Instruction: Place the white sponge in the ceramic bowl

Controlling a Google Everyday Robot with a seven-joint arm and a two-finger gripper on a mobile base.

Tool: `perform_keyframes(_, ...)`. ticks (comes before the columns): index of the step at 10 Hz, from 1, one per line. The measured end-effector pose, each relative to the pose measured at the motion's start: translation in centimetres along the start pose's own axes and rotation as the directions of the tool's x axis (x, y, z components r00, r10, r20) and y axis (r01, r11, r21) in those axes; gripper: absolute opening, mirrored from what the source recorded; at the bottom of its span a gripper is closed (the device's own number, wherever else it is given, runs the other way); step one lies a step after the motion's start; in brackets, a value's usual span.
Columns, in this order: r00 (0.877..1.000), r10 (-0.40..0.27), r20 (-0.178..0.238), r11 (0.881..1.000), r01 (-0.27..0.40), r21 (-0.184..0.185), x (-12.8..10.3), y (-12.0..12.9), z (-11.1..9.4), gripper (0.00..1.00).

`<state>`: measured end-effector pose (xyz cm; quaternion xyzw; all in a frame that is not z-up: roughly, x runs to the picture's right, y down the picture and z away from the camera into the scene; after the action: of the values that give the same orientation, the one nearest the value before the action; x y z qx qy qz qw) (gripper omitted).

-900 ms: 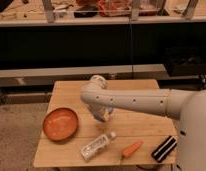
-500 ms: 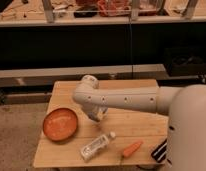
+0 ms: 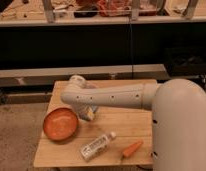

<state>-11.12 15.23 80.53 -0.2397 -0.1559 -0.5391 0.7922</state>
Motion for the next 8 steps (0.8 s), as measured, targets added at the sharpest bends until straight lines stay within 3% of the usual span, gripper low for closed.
perform_keyframes(8,0.998,-0.056,0.018,0.998,0.056,0.030,-1.8,-4.8,-0.2,0.00)
